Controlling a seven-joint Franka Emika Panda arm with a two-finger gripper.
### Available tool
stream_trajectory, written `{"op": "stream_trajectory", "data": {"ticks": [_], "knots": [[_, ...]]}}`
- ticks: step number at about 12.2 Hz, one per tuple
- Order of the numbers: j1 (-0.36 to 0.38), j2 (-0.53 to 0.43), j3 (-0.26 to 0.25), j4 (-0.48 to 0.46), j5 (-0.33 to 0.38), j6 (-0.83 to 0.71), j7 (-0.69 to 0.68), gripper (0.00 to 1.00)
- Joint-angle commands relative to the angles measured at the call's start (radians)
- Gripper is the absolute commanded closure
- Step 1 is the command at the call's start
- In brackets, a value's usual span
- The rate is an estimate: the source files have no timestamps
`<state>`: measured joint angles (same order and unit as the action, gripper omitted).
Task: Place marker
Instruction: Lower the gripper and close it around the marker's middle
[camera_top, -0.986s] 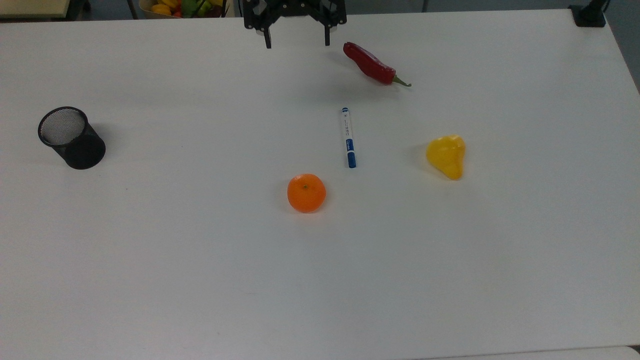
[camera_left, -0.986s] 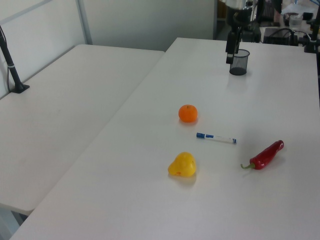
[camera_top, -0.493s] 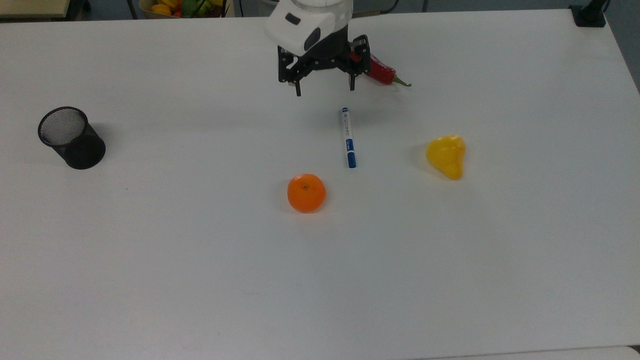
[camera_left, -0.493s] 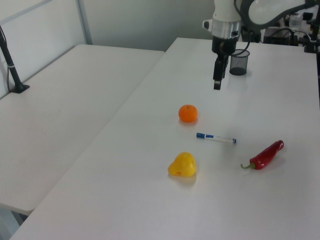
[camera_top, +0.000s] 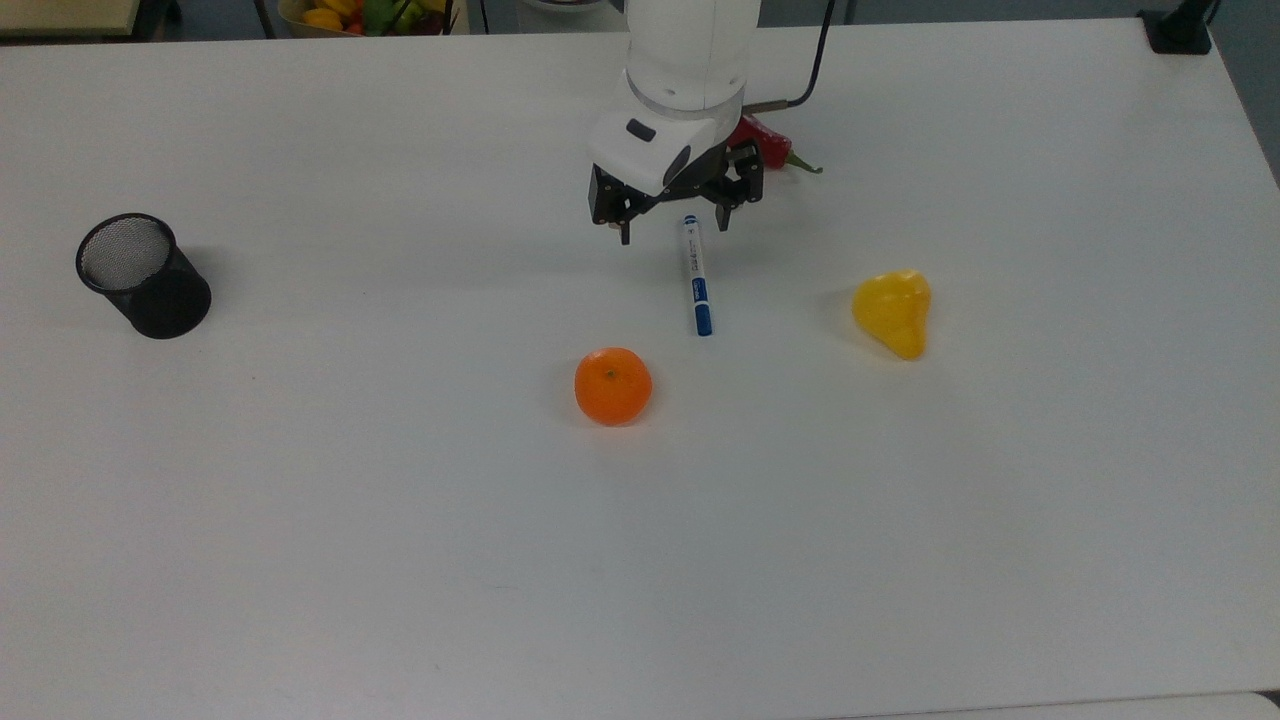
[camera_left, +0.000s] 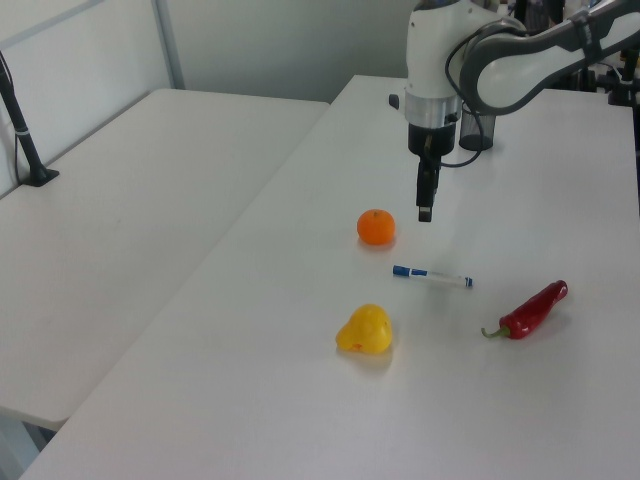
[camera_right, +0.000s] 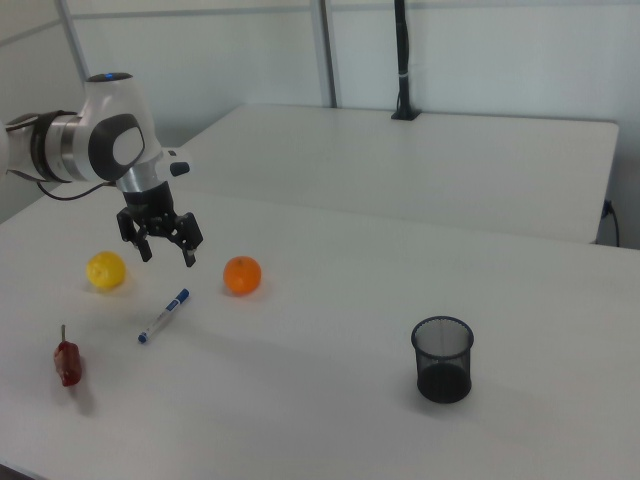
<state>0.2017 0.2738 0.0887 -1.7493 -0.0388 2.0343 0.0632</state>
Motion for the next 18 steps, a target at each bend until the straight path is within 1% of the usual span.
{"op": "stream_trajectory", "data": {"ticks": [1, 4, 7, 8, 9, 10, 11, 12, 14, 16, 17, 18], "knots": [[0.045, 0.042, -0.012, -0.018, -0.021, 0.072, 0.104, 0.0], [0.061, 0.105, -0.01, -0.019, -0.044, 0.118, 0.138, 0.0], [0.073, 0.131, -0.01, -0.042, -0.084, 0.151, 0.138, 0.0], [0.073, 0.146, -0.007, -0.051, -0.104, 0.162, 0.138, 0.01], [0.073, 0.157, -0.001, -0.059, -0.121, 0.17, 0.138, 0.07], [0.074, 0.163, 0.008, -0.068, -0.13, 0.181, 0.138, 0.1], [0.074, 0.163, 0.013, -0.079, -0.131, 0.185, 0.138, 0.17], [0.073, 0.163, 0.013, -0.082, -0.141, 0.185, 0.138, 0.27], [0.073, 0.163, 0.014, -0.082, -0.141, 0.185, 0.139, 0.63], [0.071, 0.163, 0.014, -0.082, -0.135, 0.185, 0.158, 0.86], [0.071, 0.163, 0.014, -0.082, -0.135, 0.184, 0.179, 0.89], [0.071, 0.163, 0.014, -0.082, -0.135, 0.185, 0.196, 0.98]]}}
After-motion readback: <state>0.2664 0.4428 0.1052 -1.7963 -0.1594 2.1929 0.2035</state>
